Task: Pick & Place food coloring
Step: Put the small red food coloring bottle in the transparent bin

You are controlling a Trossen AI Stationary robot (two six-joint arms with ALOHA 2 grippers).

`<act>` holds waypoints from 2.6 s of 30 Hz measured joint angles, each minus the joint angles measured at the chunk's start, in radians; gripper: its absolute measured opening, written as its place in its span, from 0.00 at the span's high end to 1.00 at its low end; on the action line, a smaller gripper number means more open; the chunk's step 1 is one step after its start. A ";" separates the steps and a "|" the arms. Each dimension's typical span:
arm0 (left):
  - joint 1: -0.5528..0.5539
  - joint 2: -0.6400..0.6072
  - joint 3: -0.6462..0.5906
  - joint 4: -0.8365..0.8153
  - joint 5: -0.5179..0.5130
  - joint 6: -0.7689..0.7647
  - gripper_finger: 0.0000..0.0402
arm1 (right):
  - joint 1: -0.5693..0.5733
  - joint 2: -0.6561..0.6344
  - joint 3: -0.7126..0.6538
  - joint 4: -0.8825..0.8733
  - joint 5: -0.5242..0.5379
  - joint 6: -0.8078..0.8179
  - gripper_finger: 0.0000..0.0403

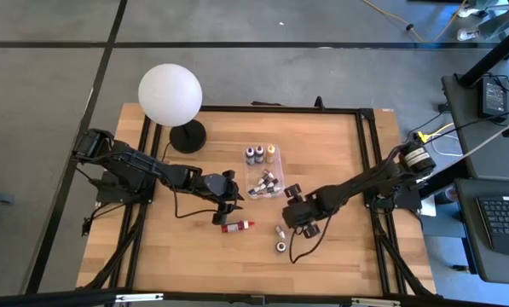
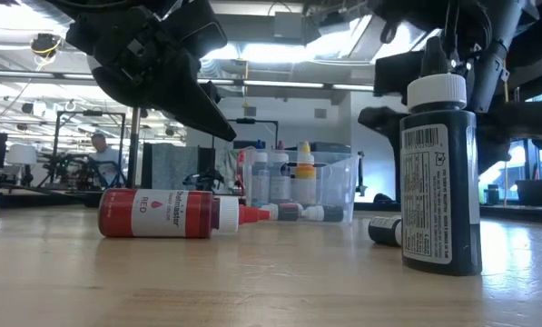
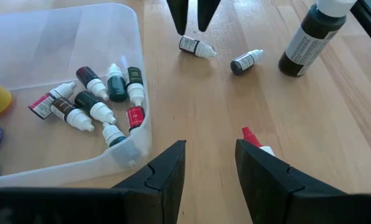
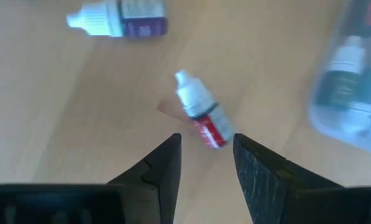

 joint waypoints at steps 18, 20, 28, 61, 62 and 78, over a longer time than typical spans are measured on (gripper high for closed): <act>0.000 0.000 0.000 0.007 0.000 -0.001 0.66 | -0.008 -0.149 -0.144 0.246 -0.008 0.098 0.63; 0.000 0.000 0.000 0.007 0.000 -0.001 0.66 | -0.008 -0.149 -0.144 0.247 -0.014 0.103 0.63; 0.000 0.000 0.000 0.007 0.000 -0.001 0.66 | -0.008 -0.143 -0.144 0.216 -0.042 -0.033 0.63; 0.000 0.000 0.000 0.008 0.000 -0.003 0.66 | -0.050 -0.005 -0.141 0.266 -0.057 -0.125 0.83; 0.000 0.000 0.000 0.008 0.000 -0.004 0.66 | -0.050 -0.005 -0.136 0.256 -0.055 -0.118 0.83; -0.007 -0.016 -0.001 -0.014 0.014 -0.010 0.67 | -0.053 -0.163 0.014 0.009 0.078 -0.009 0.81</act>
